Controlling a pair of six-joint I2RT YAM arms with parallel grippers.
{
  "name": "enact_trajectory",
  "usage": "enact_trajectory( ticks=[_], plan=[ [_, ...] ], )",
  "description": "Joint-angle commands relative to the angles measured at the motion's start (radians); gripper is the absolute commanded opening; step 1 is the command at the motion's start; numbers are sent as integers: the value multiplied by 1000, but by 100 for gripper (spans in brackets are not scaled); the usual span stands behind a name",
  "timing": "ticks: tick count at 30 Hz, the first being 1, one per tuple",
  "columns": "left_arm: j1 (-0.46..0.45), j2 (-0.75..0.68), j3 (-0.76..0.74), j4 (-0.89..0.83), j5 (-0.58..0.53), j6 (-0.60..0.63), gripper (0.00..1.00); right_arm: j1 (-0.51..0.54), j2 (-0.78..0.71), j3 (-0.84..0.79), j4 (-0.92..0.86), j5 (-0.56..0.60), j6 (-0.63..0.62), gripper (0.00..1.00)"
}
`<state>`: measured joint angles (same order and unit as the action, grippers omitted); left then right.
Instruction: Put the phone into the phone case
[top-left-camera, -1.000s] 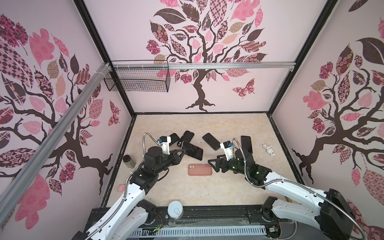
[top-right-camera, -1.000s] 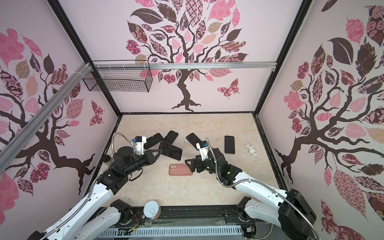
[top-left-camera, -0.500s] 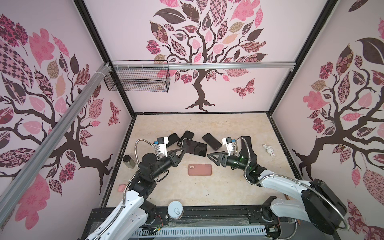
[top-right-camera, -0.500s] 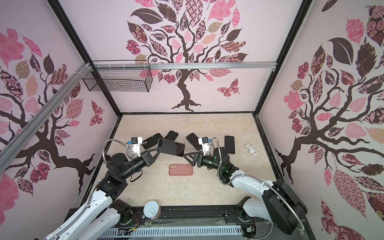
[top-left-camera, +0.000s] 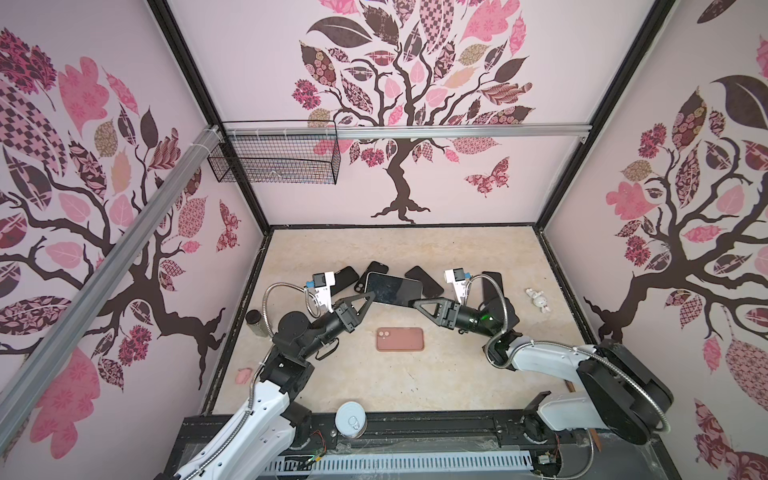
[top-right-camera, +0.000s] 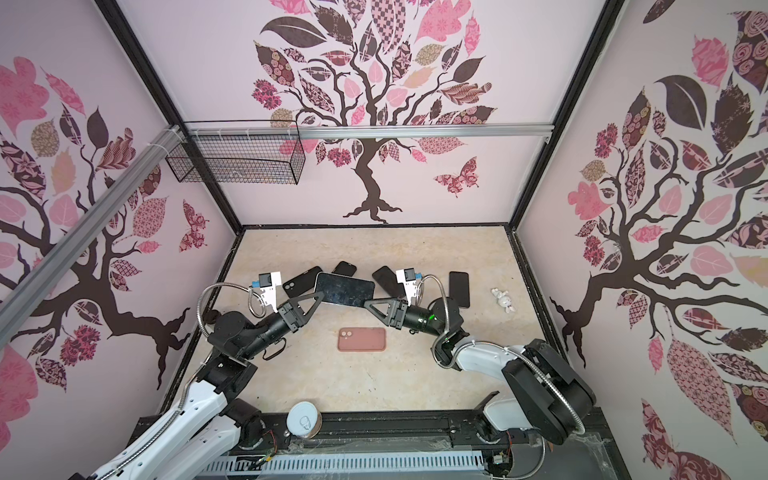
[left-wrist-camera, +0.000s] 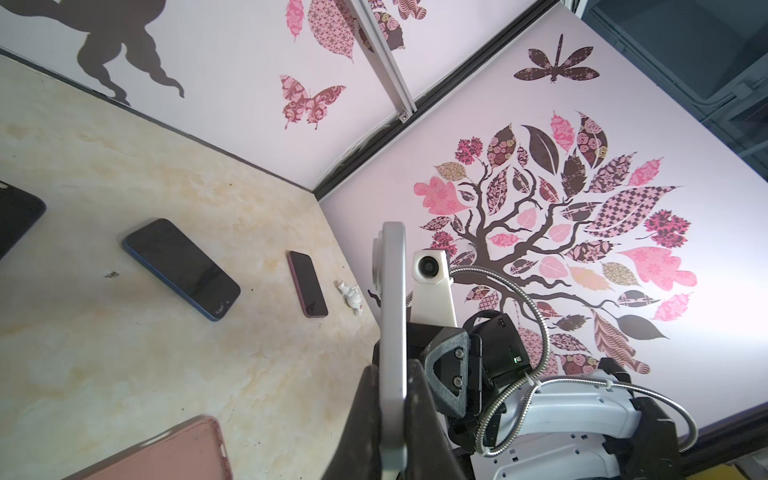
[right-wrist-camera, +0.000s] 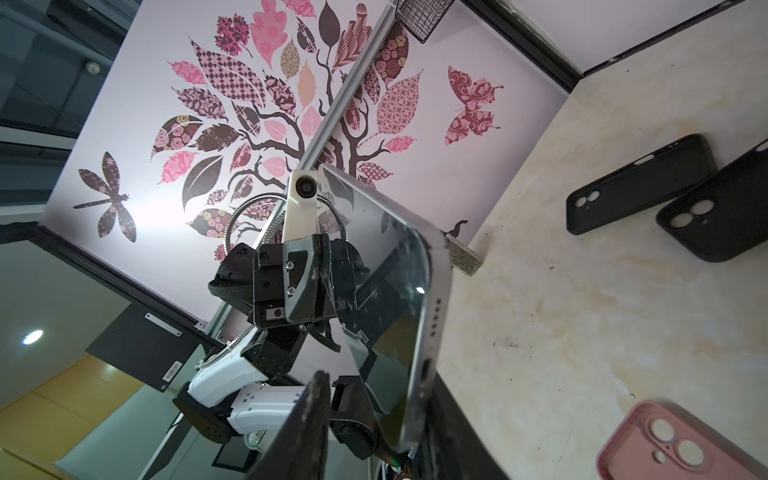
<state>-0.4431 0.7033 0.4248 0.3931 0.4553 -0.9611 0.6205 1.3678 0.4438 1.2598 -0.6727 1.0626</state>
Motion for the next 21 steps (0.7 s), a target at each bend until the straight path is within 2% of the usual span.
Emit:
enact_trajectory(
  ticks=[1, 10, 21],
  plan=[
    [5, -4, -20, 127, 14, -36, 0, -1, 20, 24, 128, -27, 51, 36],
    [4, -1, -23, 142, 23, -60, 0, -1, 32, 32, 213, -17, 77, 28],
    [5, -5, -15, 134, 42, -79, 0, -1, 100, 59, 311, 5, 124, 25]
  ],
)
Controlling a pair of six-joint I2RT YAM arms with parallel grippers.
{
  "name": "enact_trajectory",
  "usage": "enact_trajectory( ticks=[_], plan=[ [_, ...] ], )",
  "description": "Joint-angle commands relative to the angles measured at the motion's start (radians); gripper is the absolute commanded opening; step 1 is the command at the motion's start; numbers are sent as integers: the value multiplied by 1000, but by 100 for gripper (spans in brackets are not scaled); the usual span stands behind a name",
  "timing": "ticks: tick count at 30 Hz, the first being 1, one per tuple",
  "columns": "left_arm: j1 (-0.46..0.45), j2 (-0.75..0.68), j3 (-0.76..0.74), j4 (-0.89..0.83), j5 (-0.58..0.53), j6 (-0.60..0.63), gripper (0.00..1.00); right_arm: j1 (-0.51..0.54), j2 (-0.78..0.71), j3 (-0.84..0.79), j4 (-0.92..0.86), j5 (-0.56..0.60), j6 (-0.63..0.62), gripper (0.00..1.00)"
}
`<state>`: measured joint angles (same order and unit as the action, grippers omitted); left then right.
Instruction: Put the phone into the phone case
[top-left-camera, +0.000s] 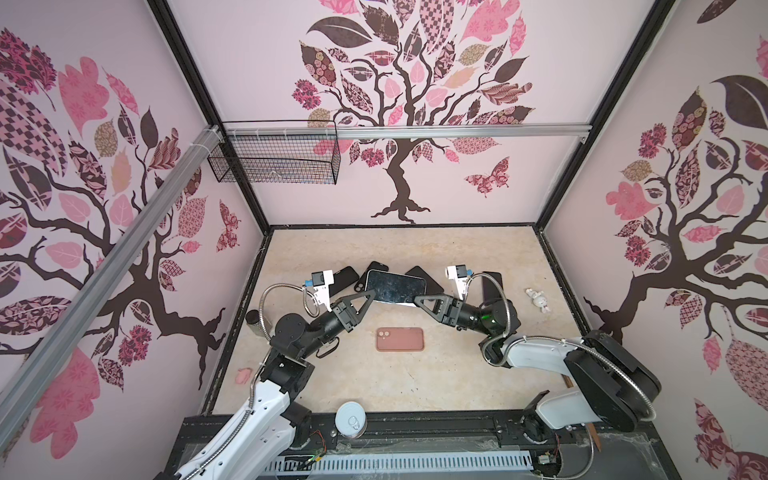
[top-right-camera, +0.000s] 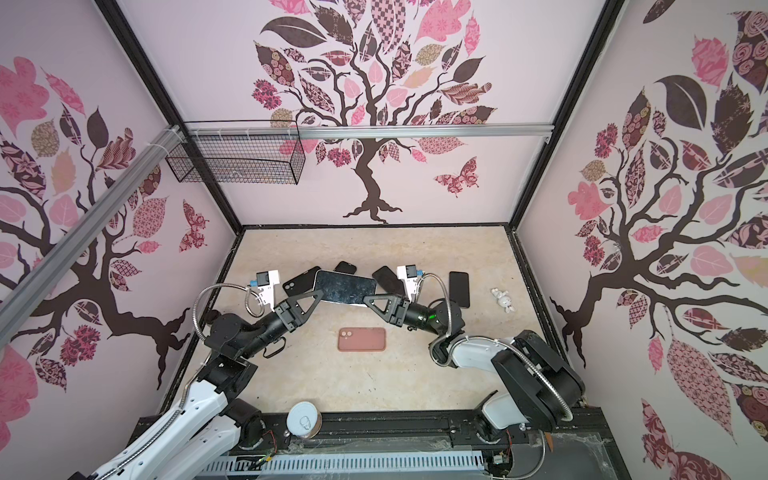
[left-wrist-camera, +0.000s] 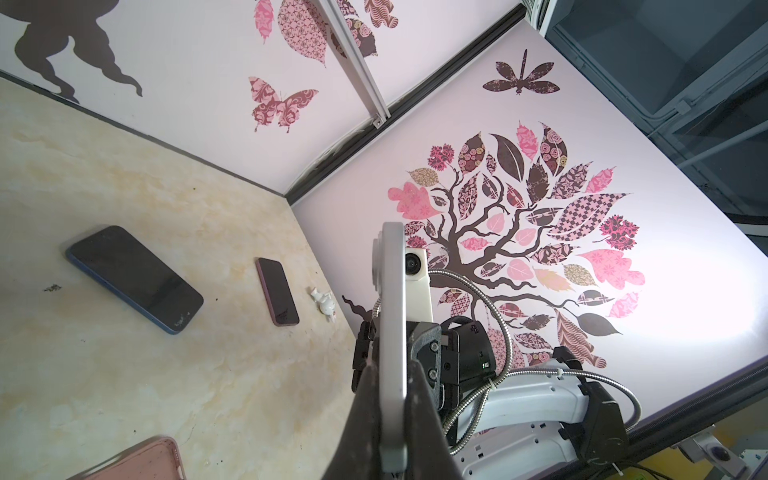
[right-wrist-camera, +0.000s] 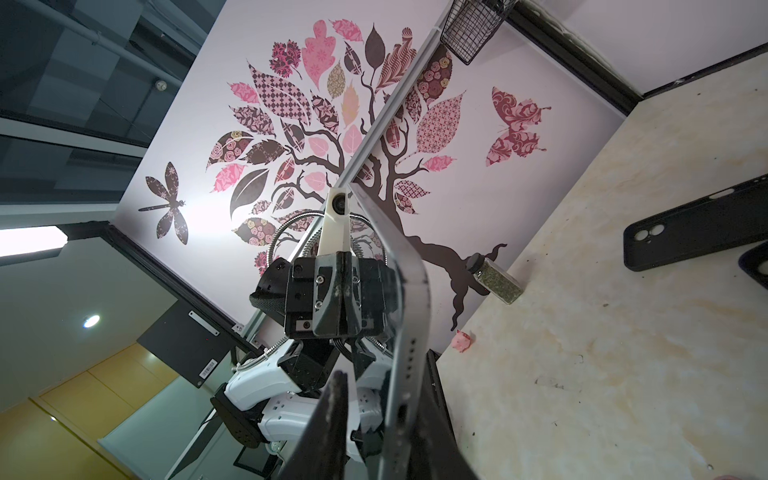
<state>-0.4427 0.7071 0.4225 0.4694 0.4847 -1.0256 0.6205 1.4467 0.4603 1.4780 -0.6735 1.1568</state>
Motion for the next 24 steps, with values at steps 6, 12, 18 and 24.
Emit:
enact_trajectory(
  ticks=[6, 12, 18, 24],
  plan=[
    [4, -2, -11, 40, 11, -9, 0, -1, 17, 36, 95, 9, 26, 15],
    [4, -4, 37, -165, -3, 76, 12, -3, -16, 33, 11, 41, -7, 11],
    [5, -35, 73, -358, -40, 172, 39, -9, -29, 36, -69, 59, -23, 10],
    [8, -36, 151, -613, -114, 298, 51, -20, -82, 41, -243, 76, -88, 7]
  ],
)
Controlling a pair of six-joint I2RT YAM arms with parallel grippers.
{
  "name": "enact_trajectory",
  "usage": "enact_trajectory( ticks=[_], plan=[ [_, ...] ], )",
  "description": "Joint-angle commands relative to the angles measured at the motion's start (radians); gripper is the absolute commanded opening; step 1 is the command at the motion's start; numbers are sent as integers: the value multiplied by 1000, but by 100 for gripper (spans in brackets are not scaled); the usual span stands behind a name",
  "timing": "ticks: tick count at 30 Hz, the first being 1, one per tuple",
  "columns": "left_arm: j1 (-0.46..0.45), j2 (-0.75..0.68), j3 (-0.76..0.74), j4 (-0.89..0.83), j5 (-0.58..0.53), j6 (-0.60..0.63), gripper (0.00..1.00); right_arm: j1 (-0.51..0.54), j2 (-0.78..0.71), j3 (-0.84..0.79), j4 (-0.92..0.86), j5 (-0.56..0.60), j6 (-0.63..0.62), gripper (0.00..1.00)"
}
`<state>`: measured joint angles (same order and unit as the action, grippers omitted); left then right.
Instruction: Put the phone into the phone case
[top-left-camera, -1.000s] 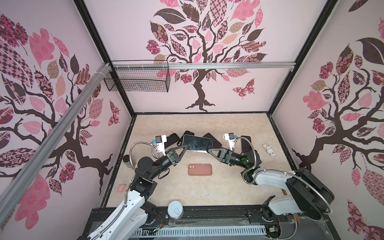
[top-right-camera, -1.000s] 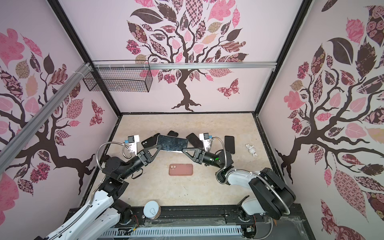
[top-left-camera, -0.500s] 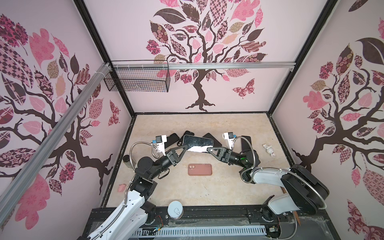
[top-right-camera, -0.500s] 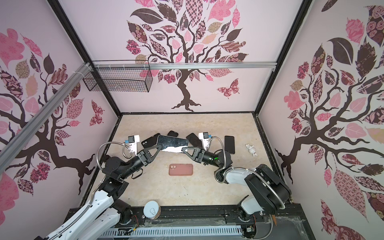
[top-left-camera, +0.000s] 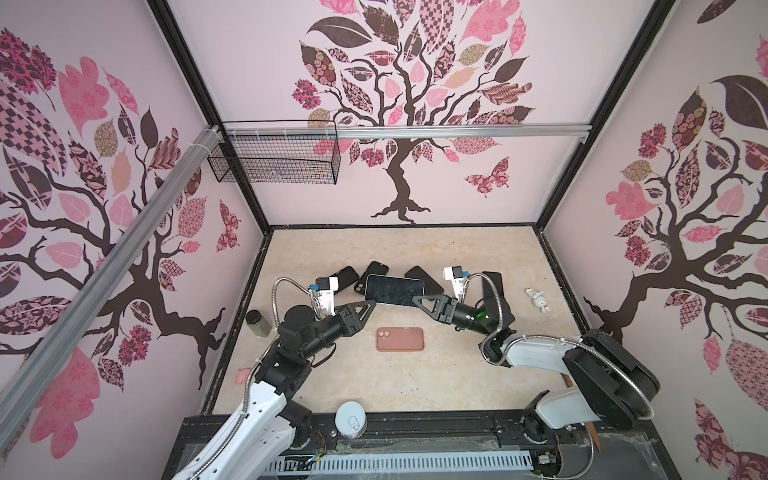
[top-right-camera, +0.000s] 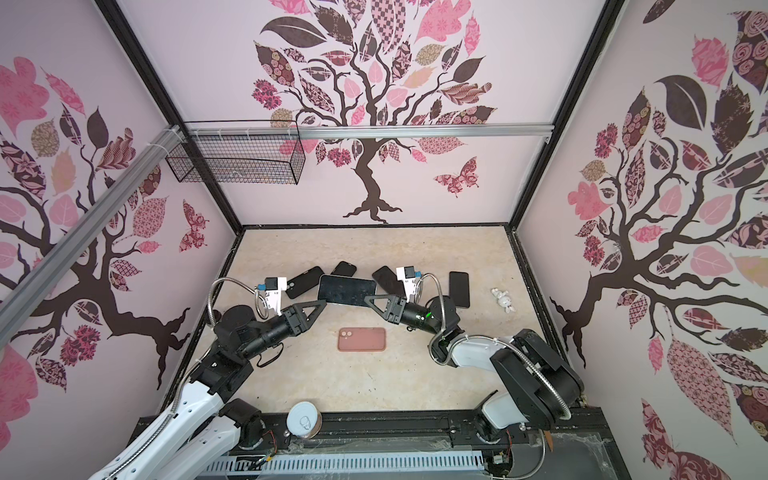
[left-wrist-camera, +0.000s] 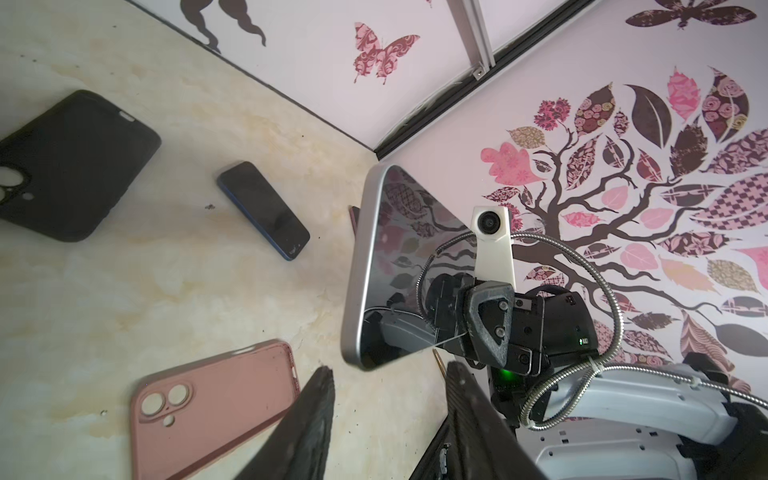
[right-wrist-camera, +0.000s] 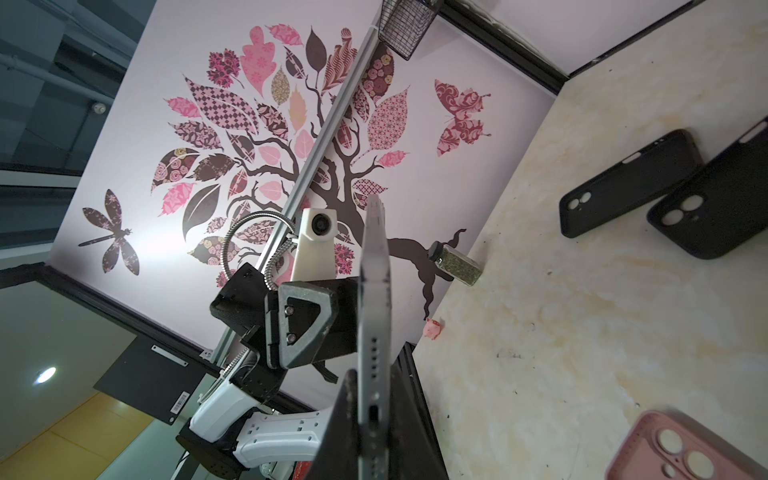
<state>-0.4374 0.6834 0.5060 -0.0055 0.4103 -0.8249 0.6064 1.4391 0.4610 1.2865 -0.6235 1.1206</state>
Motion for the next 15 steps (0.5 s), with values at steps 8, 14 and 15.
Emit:
enact_trajectory(
  ticks=[8, 14, 15],
  plan=[
    [3, 7, 59, -219, -107, 131, 67, -13, -220, 111, -594, 124, -303, 7],
    [4, 56, 47, -261, -163, 119, 70, -13, -277, 166, -930, 207, -454, 7],
    [4, 65, 42, -262, -165, 120, 70, -12, -279, 170, -961, 213, -466, 8]
  ],
)
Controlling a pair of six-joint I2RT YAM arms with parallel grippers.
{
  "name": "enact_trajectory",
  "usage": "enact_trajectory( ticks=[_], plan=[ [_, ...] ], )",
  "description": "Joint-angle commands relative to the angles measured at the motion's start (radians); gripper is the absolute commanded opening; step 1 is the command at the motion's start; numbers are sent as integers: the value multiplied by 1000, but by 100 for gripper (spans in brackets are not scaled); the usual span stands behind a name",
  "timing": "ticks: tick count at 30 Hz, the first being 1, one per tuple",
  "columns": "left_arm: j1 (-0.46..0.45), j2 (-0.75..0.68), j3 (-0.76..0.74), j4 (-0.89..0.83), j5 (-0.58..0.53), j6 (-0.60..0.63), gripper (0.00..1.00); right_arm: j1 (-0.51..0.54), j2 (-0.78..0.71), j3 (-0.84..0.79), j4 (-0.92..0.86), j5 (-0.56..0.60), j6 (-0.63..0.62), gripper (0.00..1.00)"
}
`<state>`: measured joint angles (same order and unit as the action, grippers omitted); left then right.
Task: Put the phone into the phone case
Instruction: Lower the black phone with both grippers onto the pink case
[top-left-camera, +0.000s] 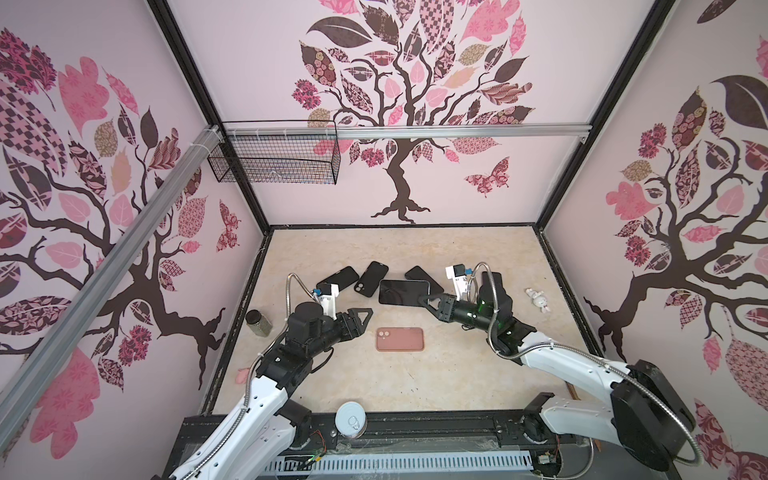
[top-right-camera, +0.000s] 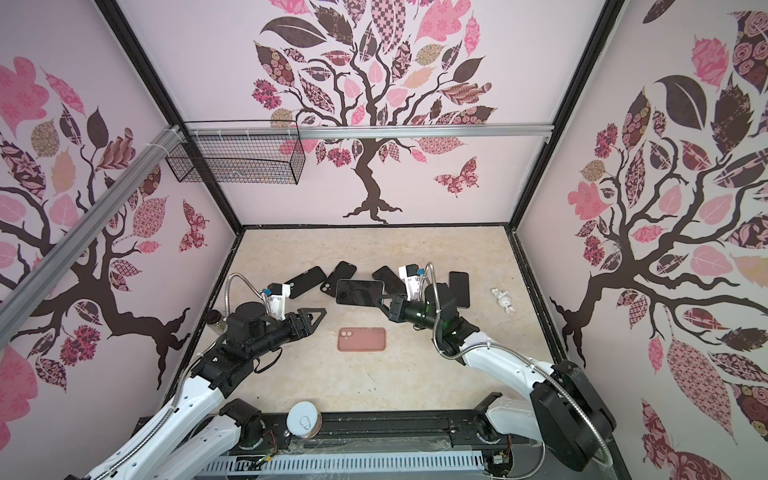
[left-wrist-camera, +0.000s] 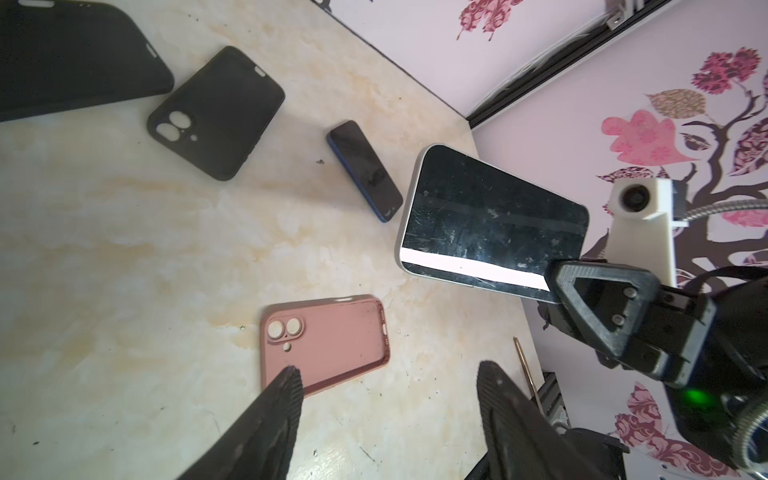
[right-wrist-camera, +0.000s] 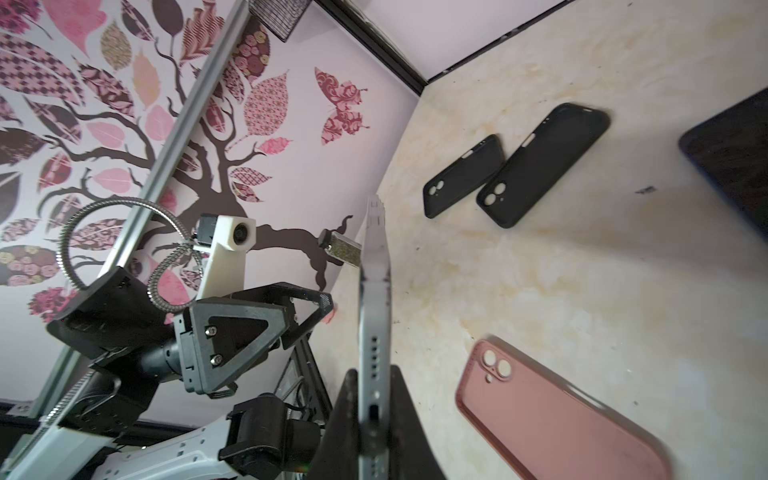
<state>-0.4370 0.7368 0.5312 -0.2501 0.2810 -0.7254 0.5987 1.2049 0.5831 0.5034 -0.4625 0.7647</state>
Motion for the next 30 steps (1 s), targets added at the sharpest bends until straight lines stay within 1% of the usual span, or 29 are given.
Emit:
enact_trajectory(
  ticks=[1, 7, 12, 18, 20, 21, 24, 30],
  plan=[
    [3, 19, 17, -18, -38, 24, 70, -5, -43, 51, -203, 52, -122, 8],
    [3, 45, 11, -59, -68, 73, 70, -5, -5, 76, -334, 48, -163, 9],
    [3, 80, -2, -56, -80, 95, 70, -5, 30, 65, -347, 20, -148, 10],
    [4, 137, -30, -7, -84, 107, 69, -5, 85, 52, -327, -18, -118, 10],
    [3, 164, -35, 6, -86, 123, 74, -4, 96, 46, -305, -32, -103, 10],
    [3, 177, -37, 7, -89, 127, 75, -5, 100, 44, -294, -37, -95, 10],
    [3, 212, -42, 29, -60, 131, 75, -5, 116, 38, -270, -60, -69, 11],
    [1, 266, -85, 117, -14, 117, 76, -5, 174, 26, -199, -142, 11, 12]
  ],
)
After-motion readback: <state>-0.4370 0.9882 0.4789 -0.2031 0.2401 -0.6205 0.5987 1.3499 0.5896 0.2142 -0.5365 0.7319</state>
